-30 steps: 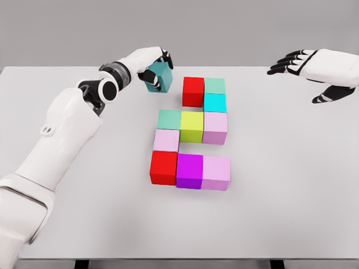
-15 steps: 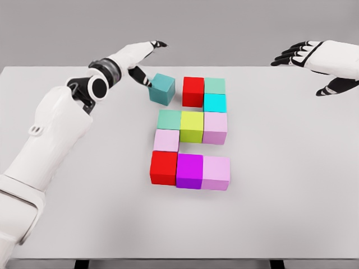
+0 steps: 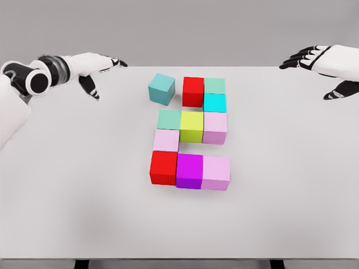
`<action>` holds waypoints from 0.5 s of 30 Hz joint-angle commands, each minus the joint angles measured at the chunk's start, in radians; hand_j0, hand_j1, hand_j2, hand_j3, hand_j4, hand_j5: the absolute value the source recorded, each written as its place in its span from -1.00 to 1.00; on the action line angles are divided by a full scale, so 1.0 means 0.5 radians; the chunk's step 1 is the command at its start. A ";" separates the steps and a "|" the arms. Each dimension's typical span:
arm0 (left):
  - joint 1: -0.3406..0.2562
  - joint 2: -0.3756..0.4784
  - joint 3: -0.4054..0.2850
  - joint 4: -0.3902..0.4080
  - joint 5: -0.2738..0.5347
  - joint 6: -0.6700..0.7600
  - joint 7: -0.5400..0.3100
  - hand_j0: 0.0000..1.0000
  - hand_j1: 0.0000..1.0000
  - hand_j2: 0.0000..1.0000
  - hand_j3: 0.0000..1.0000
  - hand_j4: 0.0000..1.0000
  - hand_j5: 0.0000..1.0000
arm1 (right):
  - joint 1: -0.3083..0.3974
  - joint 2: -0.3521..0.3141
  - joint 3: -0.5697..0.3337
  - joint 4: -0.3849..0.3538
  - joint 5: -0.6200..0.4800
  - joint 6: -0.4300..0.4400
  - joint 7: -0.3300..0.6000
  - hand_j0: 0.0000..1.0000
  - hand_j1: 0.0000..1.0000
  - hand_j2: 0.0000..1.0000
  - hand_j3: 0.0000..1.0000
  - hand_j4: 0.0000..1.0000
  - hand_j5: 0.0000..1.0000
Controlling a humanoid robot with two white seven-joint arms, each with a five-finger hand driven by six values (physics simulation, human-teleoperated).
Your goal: Assemble the squares on the desktop into the number 2
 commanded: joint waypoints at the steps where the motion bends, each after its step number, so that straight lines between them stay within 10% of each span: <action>1: 0.000 0.011 -0.131 0.048 0.000 -0.022 -0.016 1.00 1.00 1.00 1.00 1.00 1.00 | 0.000 -0.003 -0.001 0.001 -0.011 0.006 -0.001 1.00 1.00 1.00 1.00 1.00 1.00; 6: -0.138 -0.017 -0.229 0.186 0.010 -0.209 -0.016 1.00 1.00 1.00 1.00 1.00 1.00 | 0.000 0.000 -0.001 0.001 -0.011 0.006 -0.001 1.00 1.00 1.00 1.00 1.00 1.00; 15: -0.540 -0.100 -0.938 0.600 0.451 -0.445 -0.016 1.00 1.00 1.00 1.00 1.00 1.00 | 0.009 0.024 0.012 0.001 -0.011 0.006 -0.001 1.00 1.00 1.00 1.00 1.00 1.00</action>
